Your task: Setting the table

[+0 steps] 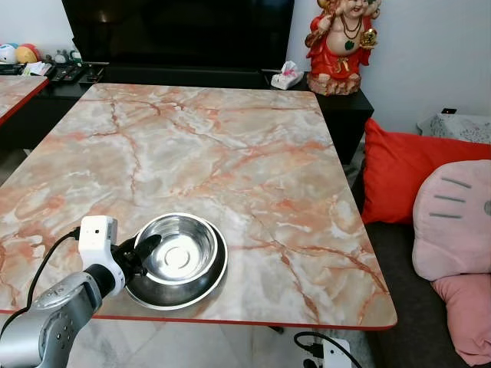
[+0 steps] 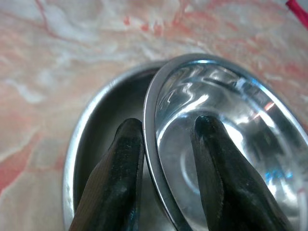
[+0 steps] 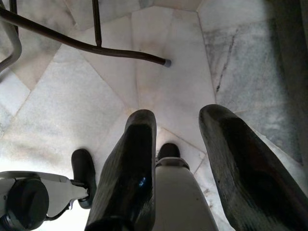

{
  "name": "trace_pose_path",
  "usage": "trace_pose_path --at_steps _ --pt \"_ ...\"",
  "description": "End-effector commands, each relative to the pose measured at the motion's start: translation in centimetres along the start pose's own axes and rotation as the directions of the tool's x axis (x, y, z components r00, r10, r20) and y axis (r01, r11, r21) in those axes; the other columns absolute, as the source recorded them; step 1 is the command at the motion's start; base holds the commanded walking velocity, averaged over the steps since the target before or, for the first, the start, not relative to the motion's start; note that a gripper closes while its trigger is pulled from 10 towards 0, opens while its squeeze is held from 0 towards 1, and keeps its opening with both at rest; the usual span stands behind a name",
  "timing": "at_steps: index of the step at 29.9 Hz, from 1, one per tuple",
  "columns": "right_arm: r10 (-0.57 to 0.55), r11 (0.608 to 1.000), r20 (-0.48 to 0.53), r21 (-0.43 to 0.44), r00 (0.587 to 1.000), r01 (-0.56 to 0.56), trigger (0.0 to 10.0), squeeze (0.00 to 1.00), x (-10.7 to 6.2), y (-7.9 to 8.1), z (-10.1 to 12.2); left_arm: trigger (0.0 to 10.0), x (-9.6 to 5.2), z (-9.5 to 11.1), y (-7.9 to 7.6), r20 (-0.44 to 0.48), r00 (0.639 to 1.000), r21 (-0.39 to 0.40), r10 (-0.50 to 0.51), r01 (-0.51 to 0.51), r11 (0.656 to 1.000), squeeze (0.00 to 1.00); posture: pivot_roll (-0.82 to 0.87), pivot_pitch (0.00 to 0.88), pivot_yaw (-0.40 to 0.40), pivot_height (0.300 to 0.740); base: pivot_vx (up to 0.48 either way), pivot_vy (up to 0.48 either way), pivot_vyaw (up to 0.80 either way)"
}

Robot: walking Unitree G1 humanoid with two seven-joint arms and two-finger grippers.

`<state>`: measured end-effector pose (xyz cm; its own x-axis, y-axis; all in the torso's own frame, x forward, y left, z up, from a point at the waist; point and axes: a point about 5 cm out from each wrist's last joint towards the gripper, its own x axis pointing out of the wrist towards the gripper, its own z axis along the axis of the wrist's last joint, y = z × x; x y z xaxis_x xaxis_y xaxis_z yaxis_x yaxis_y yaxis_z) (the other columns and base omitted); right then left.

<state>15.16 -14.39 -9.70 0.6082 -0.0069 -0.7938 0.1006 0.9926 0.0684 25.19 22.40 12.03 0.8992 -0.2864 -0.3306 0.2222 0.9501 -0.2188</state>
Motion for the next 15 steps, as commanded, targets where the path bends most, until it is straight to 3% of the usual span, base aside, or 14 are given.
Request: trace_pose_path --at_steps 1,7,15 --pt "0.0 1.0 -0.008 0.0 1.0 0.0 10.0 0.0 0.0 -0.1 0.0 10.0 -0.1 0.0 0.0 -0.008 1.0 0.052 0.001 -0.001 0.999 0.0 0.12 0.019 -0.048 0.74 0.0 0.0 0.0" --pt "0.0 1.0 -0.009 -0.003 1.0 0.0 10.0 0.0 0.0 -0.1 0.0 10.0 -0.1 0.1 0.1 -0.014 1.0 0.111 0.011 -0.01 0.994 0.0 0.12 0.018 -0.048 0.74 0.0 0.0 0.0" --pt "0.003 1.0 -0.009 -0.005 1.0 -0.003 10.0 0.0 0.0 -0.1 0.0 10.0 0.0 1.6 1.3 0.058 0.992 0.2 0.112 -0.122 0.972 0.0 0.13 0.016 -0.05 0.74 0.0 0.0 0.0"
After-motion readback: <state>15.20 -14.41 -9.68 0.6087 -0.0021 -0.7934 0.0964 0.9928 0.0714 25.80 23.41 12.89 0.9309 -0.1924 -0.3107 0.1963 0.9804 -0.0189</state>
